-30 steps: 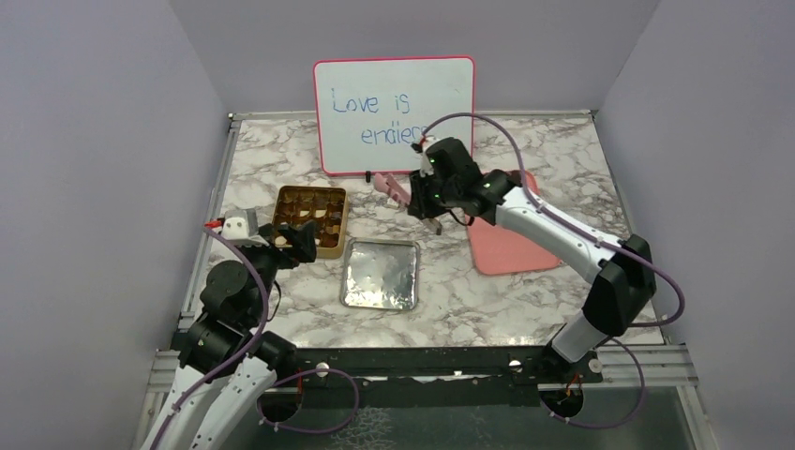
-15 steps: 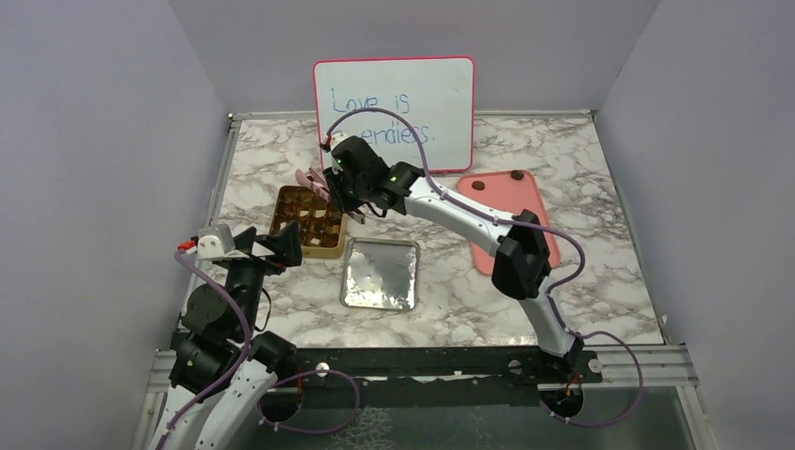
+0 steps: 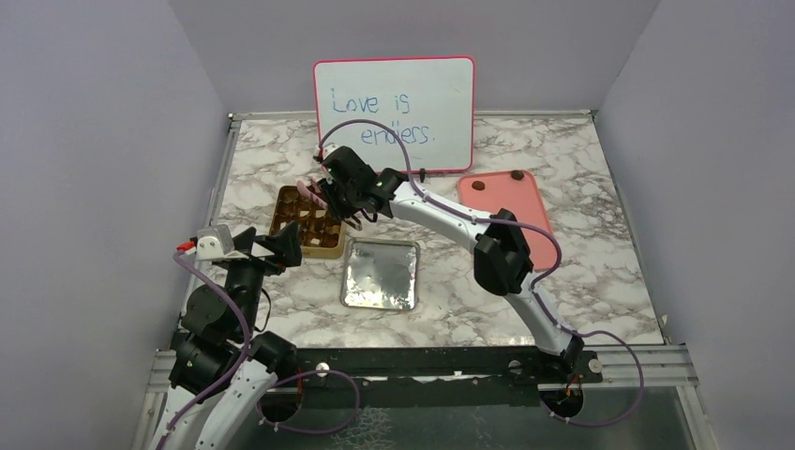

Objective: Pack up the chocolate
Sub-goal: Place the fake chocolate in the packing box.

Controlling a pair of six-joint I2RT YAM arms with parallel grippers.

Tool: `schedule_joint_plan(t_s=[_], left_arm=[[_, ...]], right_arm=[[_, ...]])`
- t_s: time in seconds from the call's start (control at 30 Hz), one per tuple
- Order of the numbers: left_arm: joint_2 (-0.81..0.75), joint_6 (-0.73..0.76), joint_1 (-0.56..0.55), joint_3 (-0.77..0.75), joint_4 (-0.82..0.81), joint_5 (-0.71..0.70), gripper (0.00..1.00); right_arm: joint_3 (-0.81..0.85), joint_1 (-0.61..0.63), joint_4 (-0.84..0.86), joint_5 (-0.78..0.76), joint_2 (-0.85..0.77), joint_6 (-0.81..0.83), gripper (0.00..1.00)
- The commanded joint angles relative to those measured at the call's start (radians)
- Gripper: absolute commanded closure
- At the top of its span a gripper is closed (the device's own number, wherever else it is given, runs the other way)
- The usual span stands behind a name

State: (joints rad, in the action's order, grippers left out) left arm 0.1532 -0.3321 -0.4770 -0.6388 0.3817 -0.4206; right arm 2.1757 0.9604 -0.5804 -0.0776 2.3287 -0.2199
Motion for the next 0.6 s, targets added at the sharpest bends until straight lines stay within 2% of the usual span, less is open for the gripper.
schedule_joint_plan(t_s=[0.0,0.57], left_arm=[[-0.009,0.000,0.006,0.007,-0.026,-0.009,0.01],[0.000,0.001,0.007,0.007,-0.026,0.000,0.01]], right_arm=[[0.031,0.005,-0.001,-0.018,0.003,0.026,0.62],[0.037,0.004,-0.027,-0.005,-0.065,0.054,0.59]])
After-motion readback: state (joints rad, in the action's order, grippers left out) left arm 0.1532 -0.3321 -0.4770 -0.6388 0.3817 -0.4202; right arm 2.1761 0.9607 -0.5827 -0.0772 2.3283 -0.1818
